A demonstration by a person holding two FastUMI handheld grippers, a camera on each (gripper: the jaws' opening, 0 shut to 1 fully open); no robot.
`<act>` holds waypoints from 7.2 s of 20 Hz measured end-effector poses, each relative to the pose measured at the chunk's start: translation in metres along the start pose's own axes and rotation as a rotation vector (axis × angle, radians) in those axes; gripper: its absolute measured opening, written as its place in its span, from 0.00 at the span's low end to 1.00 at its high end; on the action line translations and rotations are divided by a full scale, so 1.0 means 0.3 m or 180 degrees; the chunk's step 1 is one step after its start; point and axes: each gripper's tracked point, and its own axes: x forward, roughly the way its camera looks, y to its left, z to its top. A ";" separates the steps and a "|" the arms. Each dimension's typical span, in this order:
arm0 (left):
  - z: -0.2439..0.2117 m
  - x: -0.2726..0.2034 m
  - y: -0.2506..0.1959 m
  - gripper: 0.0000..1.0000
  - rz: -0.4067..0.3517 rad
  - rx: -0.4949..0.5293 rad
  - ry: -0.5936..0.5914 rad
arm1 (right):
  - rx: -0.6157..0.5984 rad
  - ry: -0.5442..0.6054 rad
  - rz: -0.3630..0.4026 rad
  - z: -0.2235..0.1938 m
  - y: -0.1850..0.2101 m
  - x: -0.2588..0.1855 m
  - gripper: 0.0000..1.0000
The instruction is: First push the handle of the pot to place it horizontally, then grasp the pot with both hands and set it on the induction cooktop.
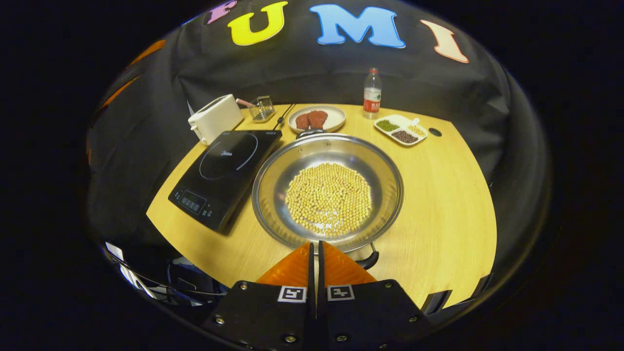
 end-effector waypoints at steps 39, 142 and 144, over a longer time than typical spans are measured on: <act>-0.026 0.060 -0.054 0.95 -0.0150 0.0038 0.0108 | 0.0908 0.0670 -0.0530 -0.145 -0.336 0.159 0.01; -1.184 0.488 -0.312 0.65 -0.0521 0.0287 0.2203 | 0.0979 -0.0561 -0.0694 0.250 -0.699 0.340 0.57; -1.139 0.484 -0.300 0.65 -0.0530 0.0275 0.2161 | 0.0971 -0.0599 -0.0711 0.272 -0.681 0.299 0.57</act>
